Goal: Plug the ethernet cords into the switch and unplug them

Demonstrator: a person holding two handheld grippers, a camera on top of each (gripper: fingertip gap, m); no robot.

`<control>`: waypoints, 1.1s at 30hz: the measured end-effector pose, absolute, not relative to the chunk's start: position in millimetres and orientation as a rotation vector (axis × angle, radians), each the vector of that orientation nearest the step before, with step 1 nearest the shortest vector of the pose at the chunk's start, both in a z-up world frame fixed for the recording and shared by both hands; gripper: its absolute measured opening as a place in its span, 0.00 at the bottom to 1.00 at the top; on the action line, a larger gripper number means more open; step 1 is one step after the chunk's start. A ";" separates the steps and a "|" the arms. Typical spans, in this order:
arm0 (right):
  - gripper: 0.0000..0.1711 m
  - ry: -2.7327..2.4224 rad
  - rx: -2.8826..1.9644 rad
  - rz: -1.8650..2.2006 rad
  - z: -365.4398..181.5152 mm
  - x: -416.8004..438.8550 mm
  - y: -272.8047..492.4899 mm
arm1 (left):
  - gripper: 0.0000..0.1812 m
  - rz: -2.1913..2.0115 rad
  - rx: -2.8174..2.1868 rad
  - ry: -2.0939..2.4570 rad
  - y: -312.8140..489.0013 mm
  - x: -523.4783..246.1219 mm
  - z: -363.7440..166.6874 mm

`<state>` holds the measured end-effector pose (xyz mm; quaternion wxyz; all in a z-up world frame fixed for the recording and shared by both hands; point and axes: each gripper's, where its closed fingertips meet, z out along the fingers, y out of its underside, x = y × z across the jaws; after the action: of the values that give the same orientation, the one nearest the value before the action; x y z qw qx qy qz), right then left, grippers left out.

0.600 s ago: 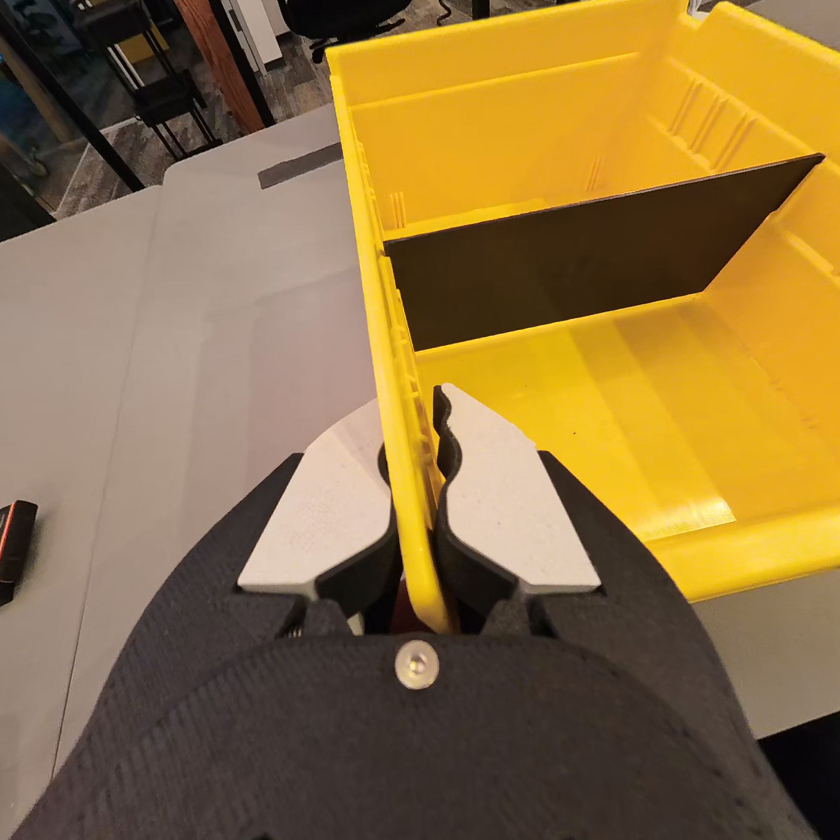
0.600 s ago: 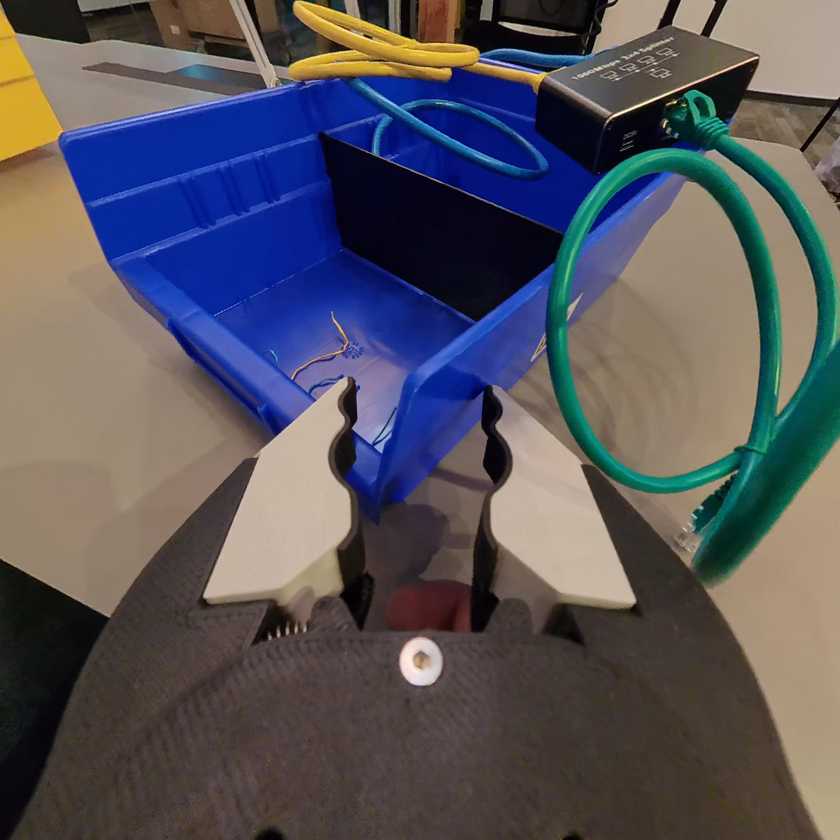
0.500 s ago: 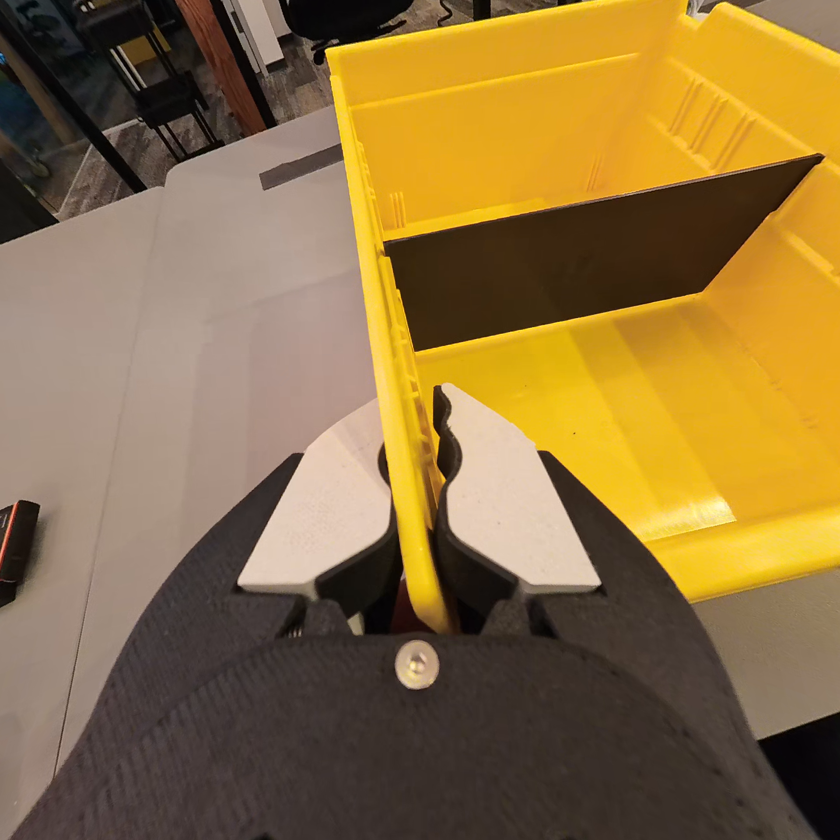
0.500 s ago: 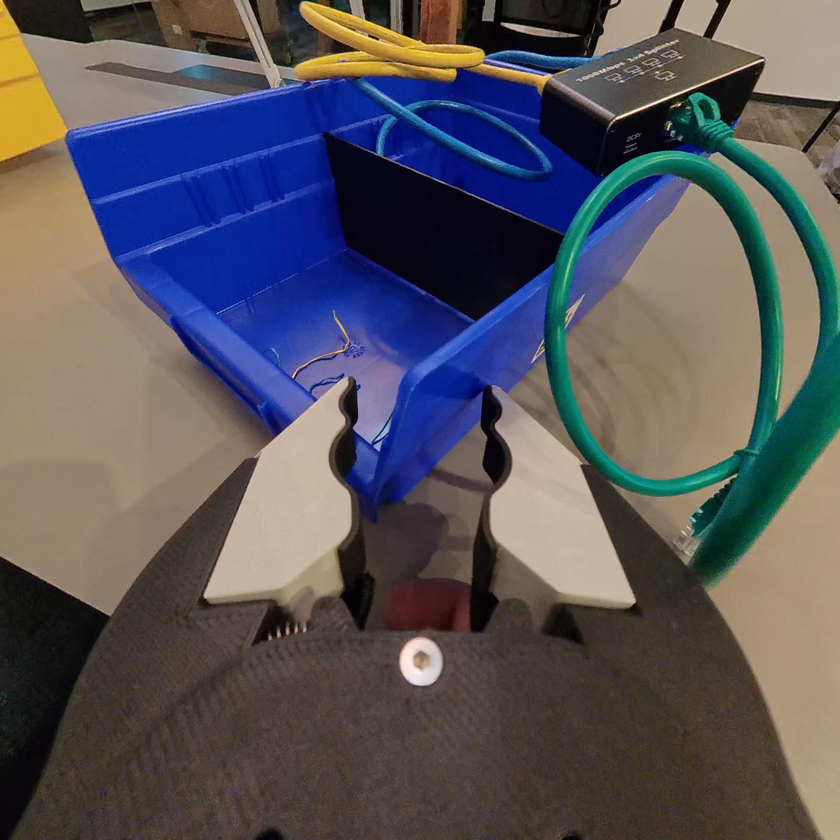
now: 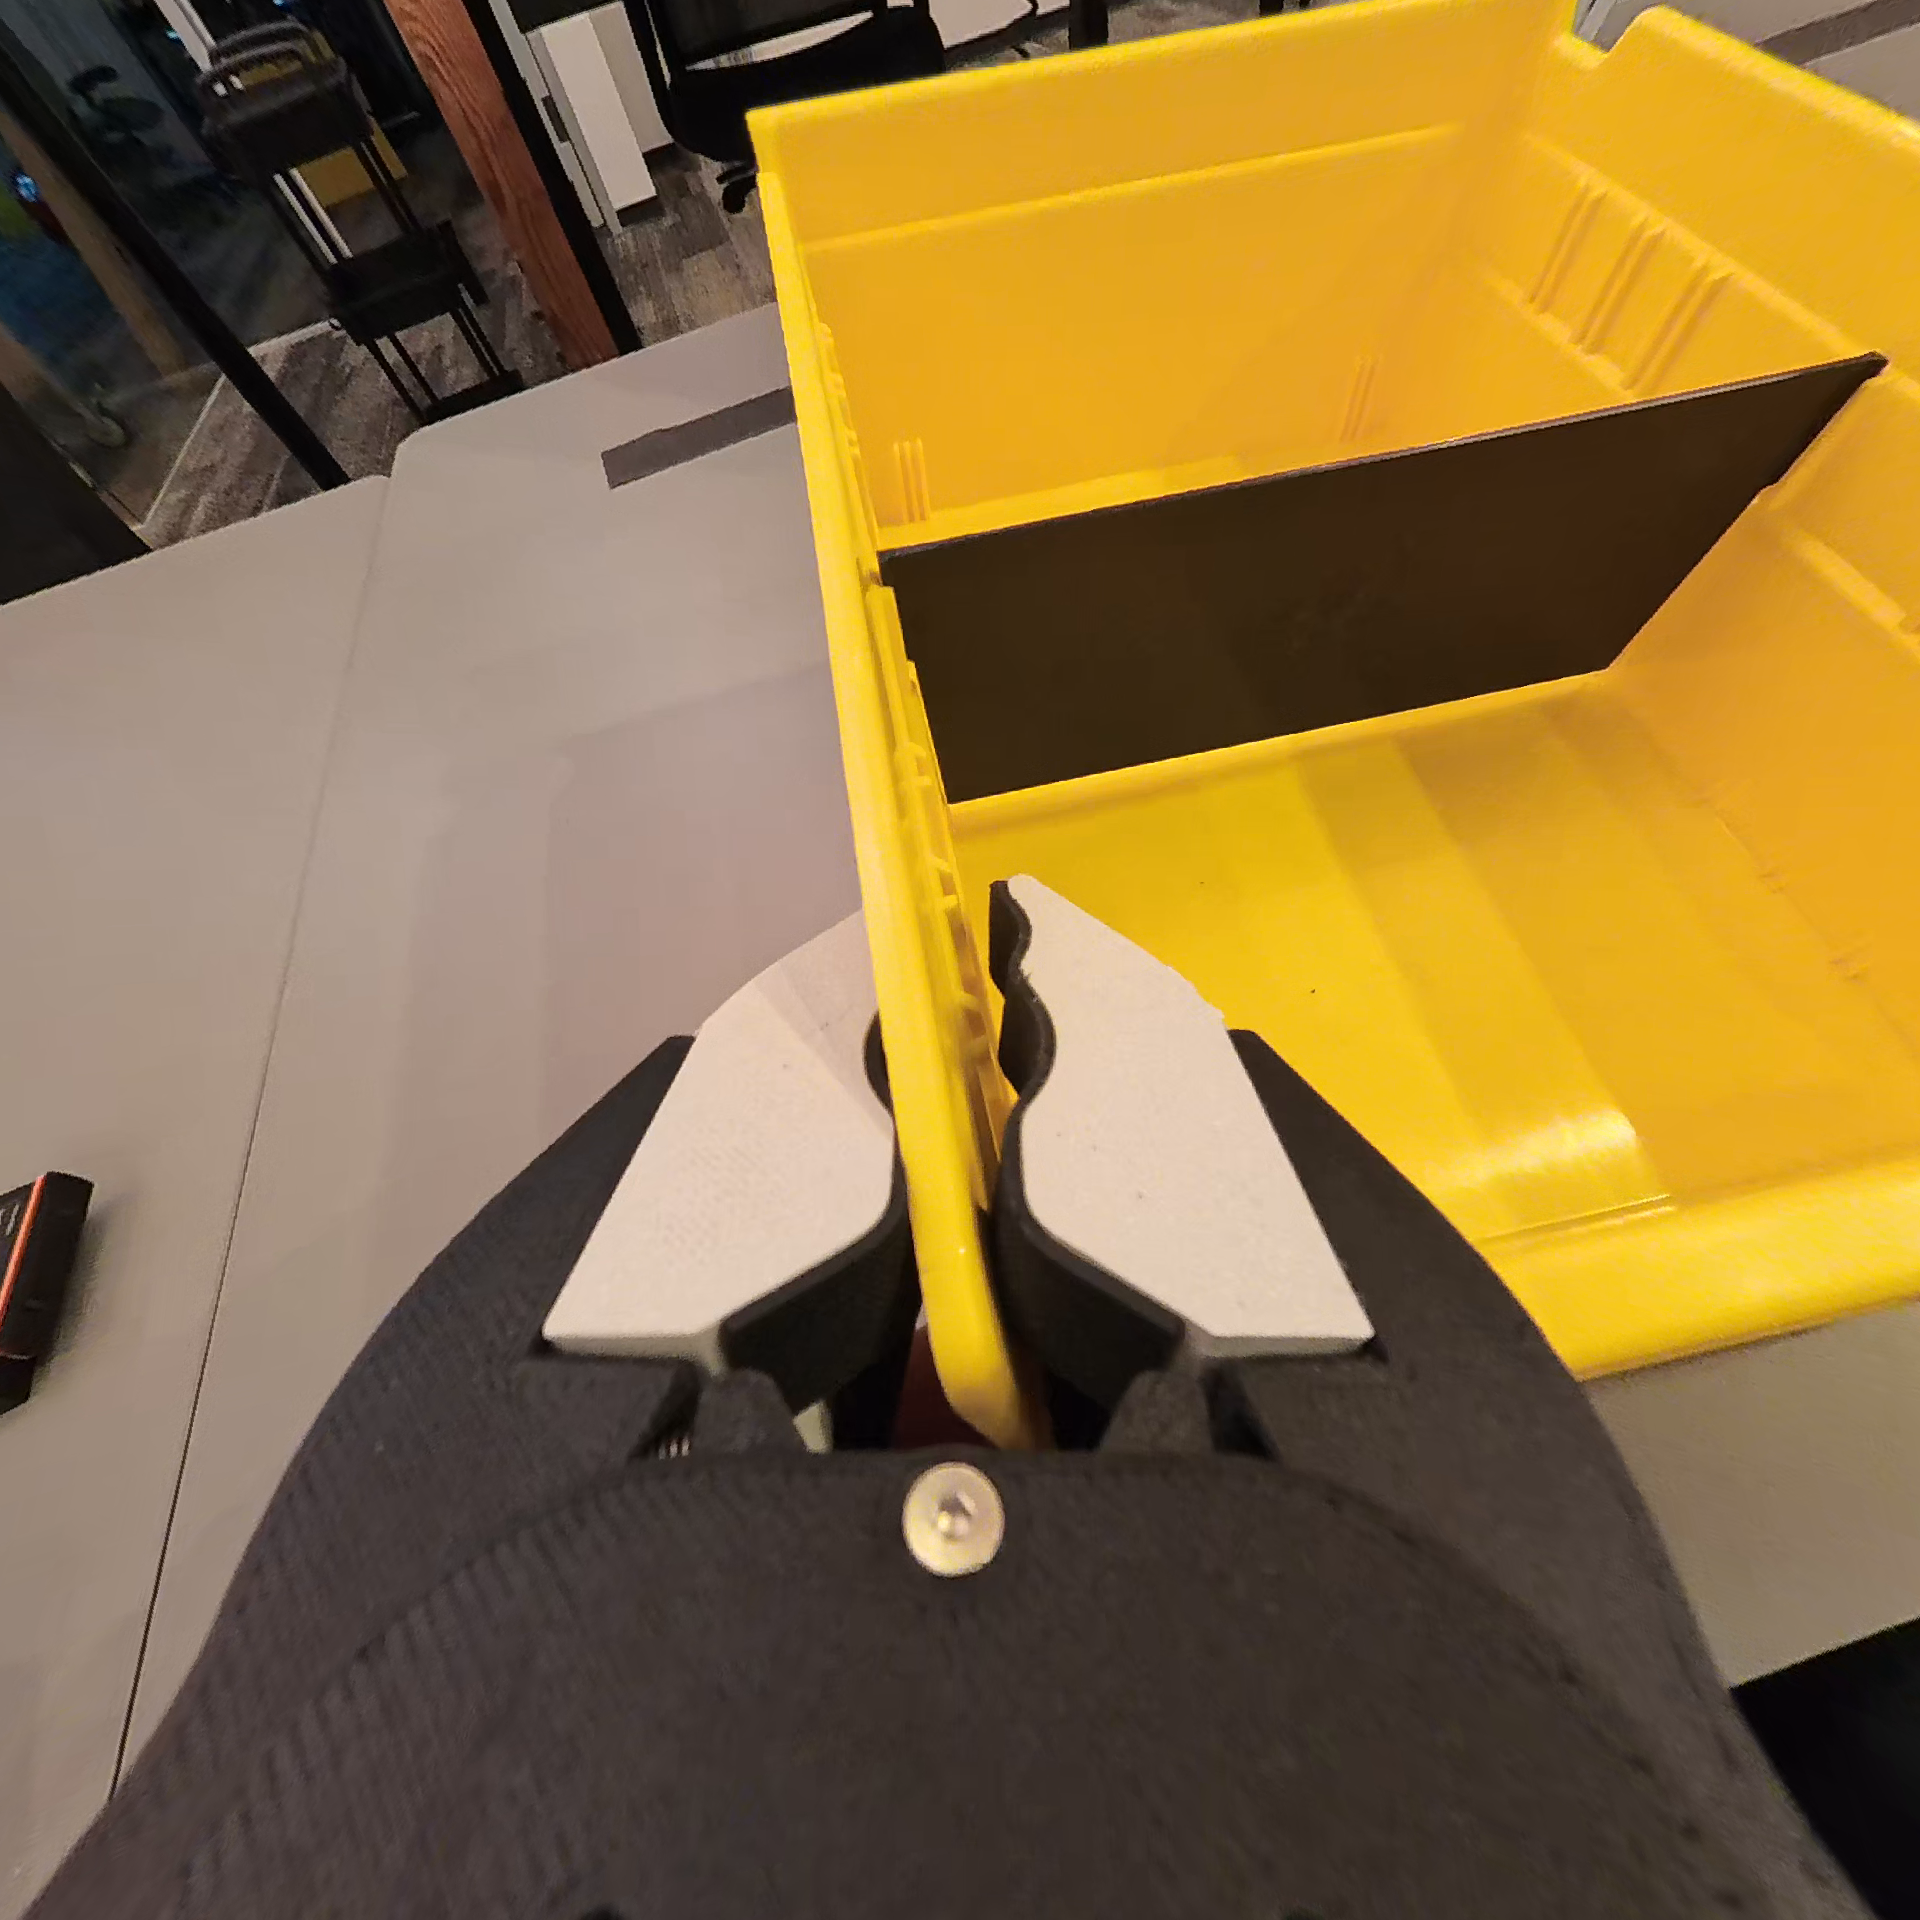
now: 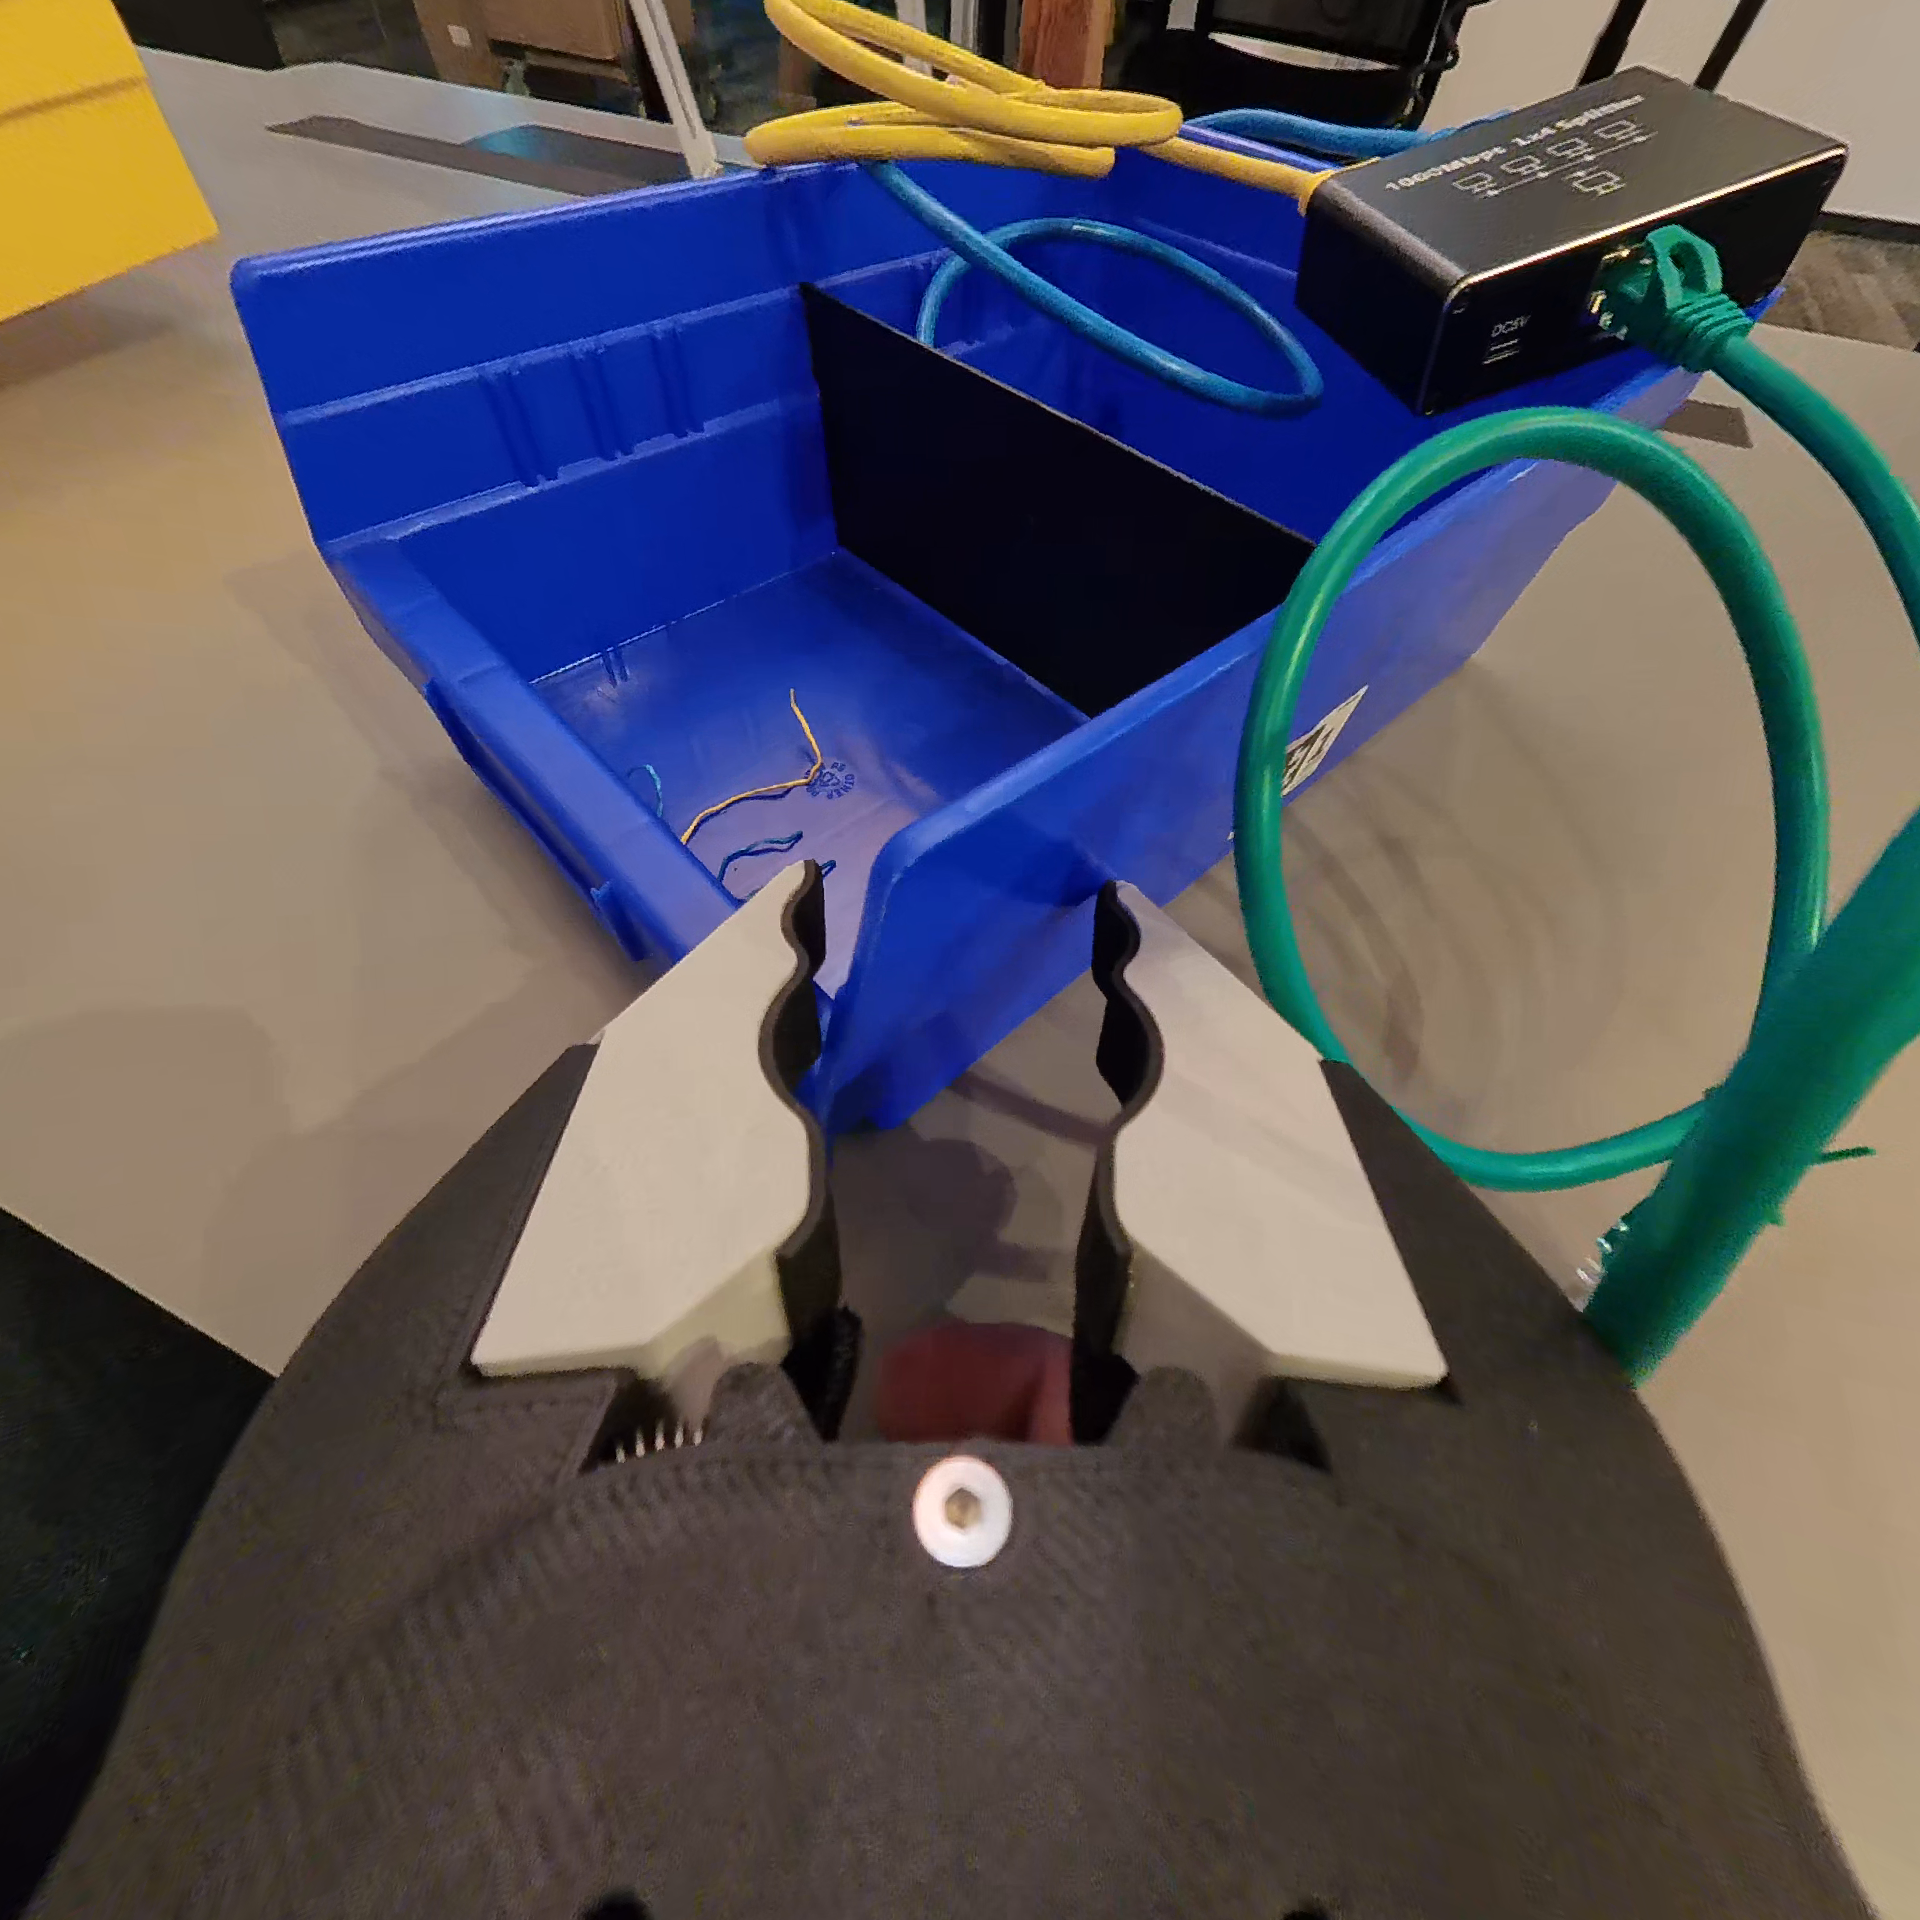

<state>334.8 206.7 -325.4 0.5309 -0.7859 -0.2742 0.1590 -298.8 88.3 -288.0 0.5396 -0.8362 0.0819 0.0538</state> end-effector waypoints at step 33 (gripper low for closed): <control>0.28 -0.880 -1.891 0.439 -327.6 240.1 189.9 | 0.05 0.156 -1.937 0.179 86.5 -301.7 -273.8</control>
<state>240.1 189.9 -327.6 0.4840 -0.7764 -0.3612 0.1801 -301.7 86.5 -273.8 0.5608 -0.8218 0.0760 0.0660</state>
